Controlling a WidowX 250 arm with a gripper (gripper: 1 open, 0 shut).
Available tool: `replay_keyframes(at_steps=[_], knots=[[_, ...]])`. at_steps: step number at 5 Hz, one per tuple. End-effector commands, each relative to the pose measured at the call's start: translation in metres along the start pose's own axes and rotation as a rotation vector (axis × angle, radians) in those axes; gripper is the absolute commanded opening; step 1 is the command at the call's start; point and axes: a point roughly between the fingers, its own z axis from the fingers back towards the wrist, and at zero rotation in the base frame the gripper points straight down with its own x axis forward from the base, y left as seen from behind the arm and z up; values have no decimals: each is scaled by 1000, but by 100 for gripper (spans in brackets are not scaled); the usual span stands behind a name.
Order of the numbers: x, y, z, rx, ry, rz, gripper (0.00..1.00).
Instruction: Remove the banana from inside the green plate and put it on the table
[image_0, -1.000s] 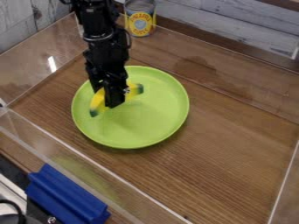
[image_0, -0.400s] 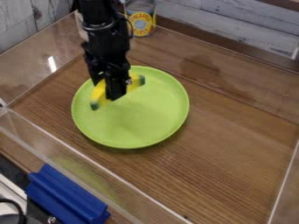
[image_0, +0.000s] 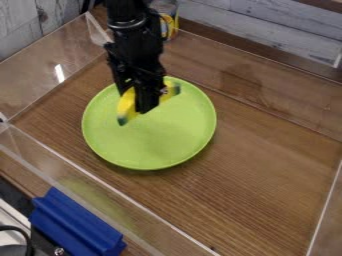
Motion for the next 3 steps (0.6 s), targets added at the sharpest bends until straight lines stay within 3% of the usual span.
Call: replay_keyframes(at_steps=[1,3], knots=[[6,-18,13,12,-48,-11,0],[10,-66,11,-8,-50,-61,0]])
